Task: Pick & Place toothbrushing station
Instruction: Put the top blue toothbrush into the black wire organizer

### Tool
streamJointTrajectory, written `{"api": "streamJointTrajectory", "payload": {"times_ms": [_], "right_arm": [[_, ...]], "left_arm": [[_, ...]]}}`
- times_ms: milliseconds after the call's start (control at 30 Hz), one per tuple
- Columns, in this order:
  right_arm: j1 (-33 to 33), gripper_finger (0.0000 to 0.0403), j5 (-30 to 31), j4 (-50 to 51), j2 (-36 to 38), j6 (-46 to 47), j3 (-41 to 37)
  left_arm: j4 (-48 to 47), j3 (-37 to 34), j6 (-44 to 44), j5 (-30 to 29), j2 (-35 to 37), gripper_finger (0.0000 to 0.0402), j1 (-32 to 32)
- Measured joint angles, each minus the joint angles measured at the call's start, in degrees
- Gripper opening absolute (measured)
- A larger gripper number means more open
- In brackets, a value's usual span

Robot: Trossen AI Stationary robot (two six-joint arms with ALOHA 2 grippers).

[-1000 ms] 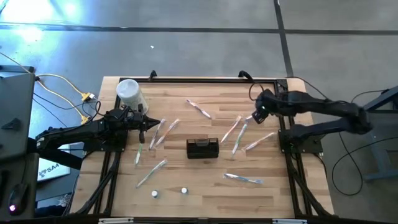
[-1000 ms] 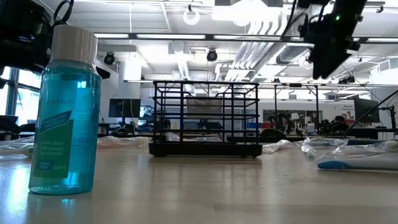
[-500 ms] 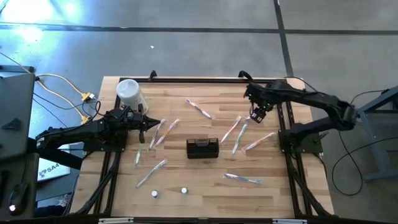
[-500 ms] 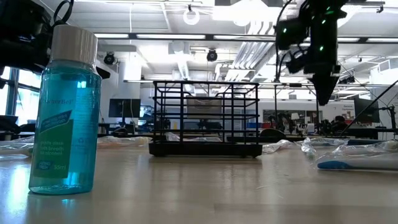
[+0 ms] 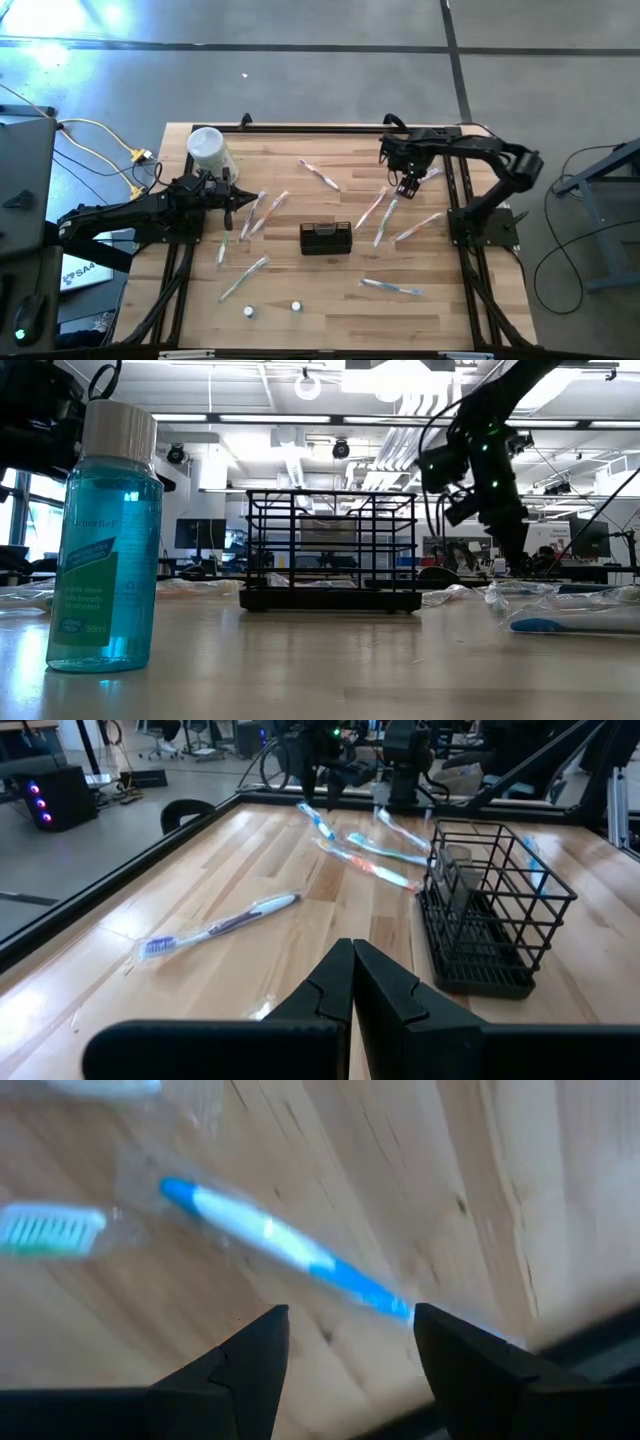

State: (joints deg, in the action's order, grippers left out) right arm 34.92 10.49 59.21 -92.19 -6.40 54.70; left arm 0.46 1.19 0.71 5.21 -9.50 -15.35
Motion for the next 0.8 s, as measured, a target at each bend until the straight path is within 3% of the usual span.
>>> {"api": "streamJointTrajectory", "payload": {"times_ms": [200,567,667,800], "right_arm": [[0.00,0.0208,0.01,-4.20,-5.03,-2.52,0.00],[-0.07,0.0205,-0.01,-3.09,-13.04,-3.25,0.37],[-0.07,0.0181,-0.44,-3.10,-13.22,-3.23,0.36],[-0.11,0.0114,-1.24,-3.00,-13.31,-3.14,0.26]], "left_arm": [[-0.06,0.00,0.02,0.00,-0.02,0.0006,-0.02],[-0.19,0.00,0.02,0.02,-0.01,0.0006,-0.01],[-0.25,0.00,0.04,0.01,0.00,0.0006,0.00],[-0.33,0.00,0.86,-0.40,0.01,0.0006,0.00]]}}
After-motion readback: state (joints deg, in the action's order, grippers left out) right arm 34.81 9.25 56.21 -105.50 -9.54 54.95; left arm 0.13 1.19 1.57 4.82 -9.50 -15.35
